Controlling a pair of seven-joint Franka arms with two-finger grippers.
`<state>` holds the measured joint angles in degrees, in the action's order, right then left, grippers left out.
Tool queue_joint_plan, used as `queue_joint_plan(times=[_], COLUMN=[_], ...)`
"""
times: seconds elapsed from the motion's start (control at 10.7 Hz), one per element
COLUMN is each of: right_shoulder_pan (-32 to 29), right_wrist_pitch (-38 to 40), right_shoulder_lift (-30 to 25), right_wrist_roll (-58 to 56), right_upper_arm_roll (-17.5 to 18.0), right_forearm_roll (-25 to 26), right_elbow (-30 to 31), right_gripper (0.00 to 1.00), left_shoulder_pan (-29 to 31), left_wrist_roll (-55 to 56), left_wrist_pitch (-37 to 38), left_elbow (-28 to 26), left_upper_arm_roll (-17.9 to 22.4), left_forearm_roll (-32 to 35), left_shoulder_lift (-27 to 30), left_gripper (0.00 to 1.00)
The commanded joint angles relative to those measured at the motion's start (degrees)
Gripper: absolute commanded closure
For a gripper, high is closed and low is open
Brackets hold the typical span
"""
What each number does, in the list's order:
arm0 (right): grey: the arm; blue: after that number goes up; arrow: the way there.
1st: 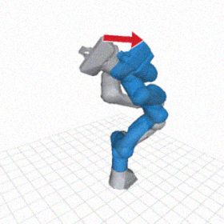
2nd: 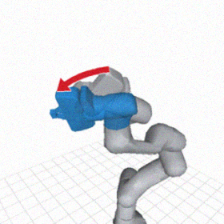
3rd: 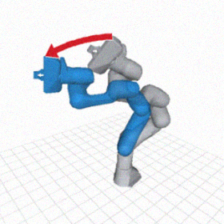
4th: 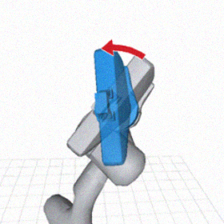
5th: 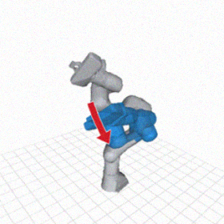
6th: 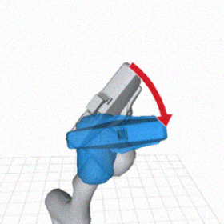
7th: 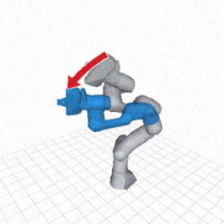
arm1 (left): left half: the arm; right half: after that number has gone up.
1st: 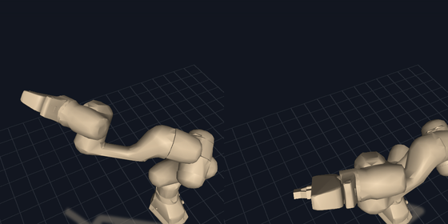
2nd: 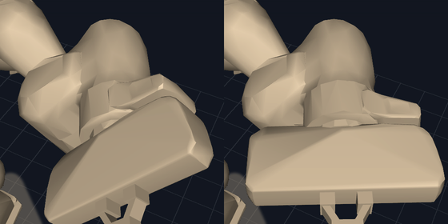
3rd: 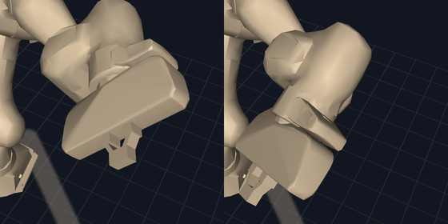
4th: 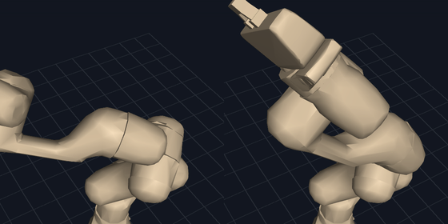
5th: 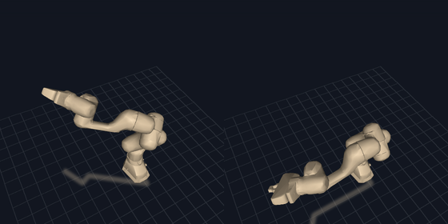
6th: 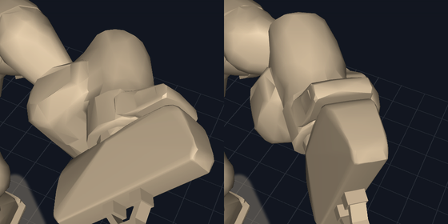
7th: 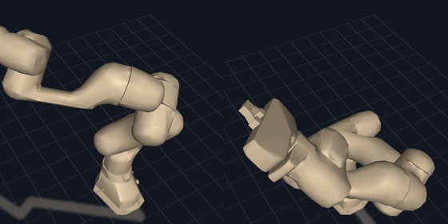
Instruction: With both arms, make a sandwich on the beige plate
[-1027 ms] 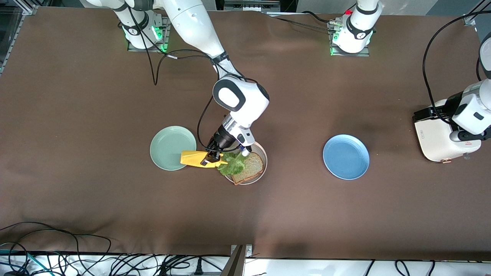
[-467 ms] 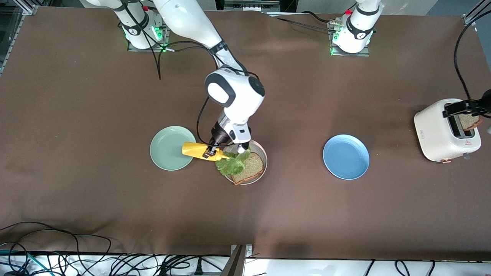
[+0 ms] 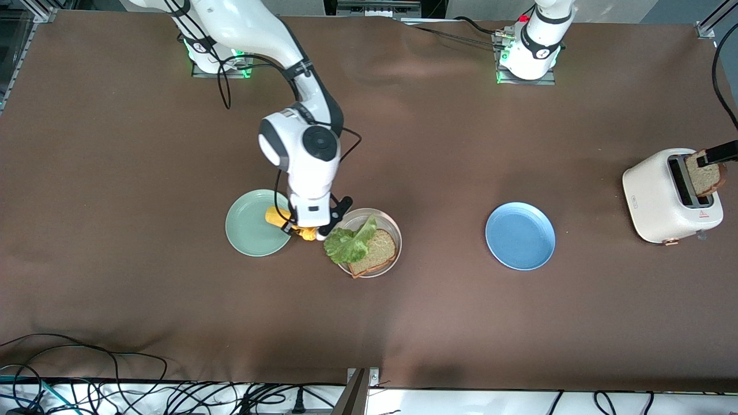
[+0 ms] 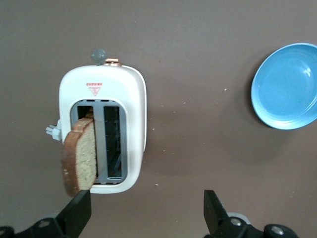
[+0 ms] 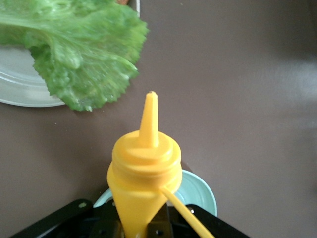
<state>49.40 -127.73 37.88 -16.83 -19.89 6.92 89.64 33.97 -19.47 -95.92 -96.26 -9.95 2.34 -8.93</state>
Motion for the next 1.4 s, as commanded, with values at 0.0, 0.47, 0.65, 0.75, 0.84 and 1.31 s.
queue_joint_plan(times=[0.0,0.47,0.65,0.75,0.84,1.31], right_shoulder_pan=[-2.63,-10.97,-15.18,-18.60,-23.16,-38.21], right_wrist_pitch=[-1.56,-0.95,1.76,5.00,7.90,22.93], right_shoulder_lift=[-6.31,-10.36,-11.24,-11.77,-11.95,-10.81], right_wrist_roll=[-3.89,-22.23,-34.26,-41.63,-49.71,-82.34], right_upper_arm_roll=[1.44,1.44,1.53,2.74,4.23,4.43], right_forearm_roll=[-7.16,-26.83,-31.42,-34.84,-39.22,-50.06], right_elbow=[6.42,8.62,8.71,8.71,8.54,8.53], right_gripper=[1.00,1.00,1.00,1.00,1.00,1.00], left_shoulder_pan=[3.64,7.24,7.68,8.12,8.21,8.48], left_wrist_roll=[-7.50,-17.00,-17.18,-17.01,-17.01,-9.27], left_wrist_pitch=[0.64,-4.97,-6.99,-7.26,-7.27,-7.09], left_elbow=[0.72,2.30,2.31,2.31,2.31,2.22], left_upper_arm_roll=[-0.68,-0.59,-0.59,-0.59,-0.59,0.02], left_forearm_roll=[0.30,1.09,1.09,1.09,1.09,1.18], left_shoulder_lift=[-1.52,-9.07,-11.19,-11.89,-12.51,-13.56], left_gripper=[0.00,0.00,0.00,0.00,0.00,0.08])
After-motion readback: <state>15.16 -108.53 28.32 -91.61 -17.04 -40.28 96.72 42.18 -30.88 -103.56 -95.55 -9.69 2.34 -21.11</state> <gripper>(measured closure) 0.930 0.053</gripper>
